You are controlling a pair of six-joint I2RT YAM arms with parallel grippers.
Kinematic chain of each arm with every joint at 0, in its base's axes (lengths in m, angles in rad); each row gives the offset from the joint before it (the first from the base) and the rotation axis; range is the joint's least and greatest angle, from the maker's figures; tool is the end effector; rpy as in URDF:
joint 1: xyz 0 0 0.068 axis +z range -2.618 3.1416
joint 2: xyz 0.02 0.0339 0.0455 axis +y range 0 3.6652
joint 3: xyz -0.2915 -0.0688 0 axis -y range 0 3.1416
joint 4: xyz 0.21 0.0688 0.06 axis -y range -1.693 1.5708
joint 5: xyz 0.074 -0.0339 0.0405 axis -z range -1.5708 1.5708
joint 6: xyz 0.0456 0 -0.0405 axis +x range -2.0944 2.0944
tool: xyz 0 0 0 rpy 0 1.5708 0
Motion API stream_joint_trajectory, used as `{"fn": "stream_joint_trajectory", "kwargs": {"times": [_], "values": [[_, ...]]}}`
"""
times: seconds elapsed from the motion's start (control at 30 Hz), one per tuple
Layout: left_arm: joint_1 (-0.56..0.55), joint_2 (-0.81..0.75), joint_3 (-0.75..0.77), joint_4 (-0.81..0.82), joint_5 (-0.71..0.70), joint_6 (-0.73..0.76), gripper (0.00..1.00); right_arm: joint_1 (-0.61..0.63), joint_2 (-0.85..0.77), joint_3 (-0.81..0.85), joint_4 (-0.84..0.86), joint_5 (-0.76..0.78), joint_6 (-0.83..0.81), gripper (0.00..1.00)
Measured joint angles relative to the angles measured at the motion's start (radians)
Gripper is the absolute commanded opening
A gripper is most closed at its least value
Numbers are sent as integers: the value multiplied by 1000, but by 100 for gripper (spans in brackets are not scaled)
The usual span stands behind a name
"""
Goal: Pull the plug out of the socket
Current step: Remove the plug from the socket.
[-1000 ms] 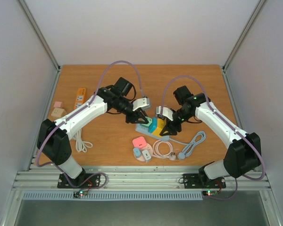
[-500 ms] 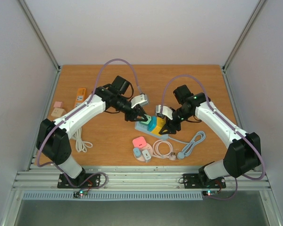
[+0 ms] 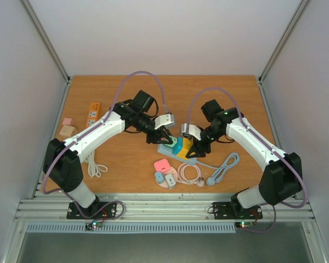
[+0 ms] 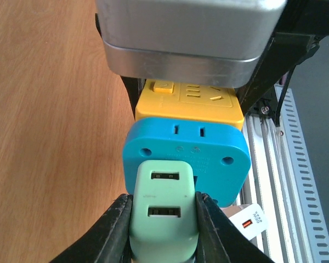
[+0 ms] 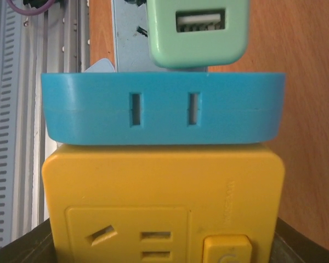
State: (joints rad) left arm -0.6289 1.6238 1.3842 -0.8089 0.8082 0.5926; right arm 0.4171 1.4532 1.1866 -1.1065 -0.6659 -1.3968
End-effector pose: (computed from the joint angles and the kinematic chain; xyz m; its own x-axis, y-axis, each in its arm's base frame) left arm 0.2283 -0.2069 0.3216 -0.1915 0.6164 -0.7638 0.9705 0.0026 -0.2412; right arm 0.1950 0.1172 0.2978 0.2678 -0.7284 -0.6306 -0.9573 -0.2753 -0.0886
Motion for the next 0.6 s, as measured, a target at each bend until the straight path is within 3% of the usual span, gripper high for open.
{"fn": "stream_joint_trajectory", "kwargs": {"times": [0.6], "values": [[24,14,14,8,14,-89,0,-1,0,2,22,3,1,1]]}}
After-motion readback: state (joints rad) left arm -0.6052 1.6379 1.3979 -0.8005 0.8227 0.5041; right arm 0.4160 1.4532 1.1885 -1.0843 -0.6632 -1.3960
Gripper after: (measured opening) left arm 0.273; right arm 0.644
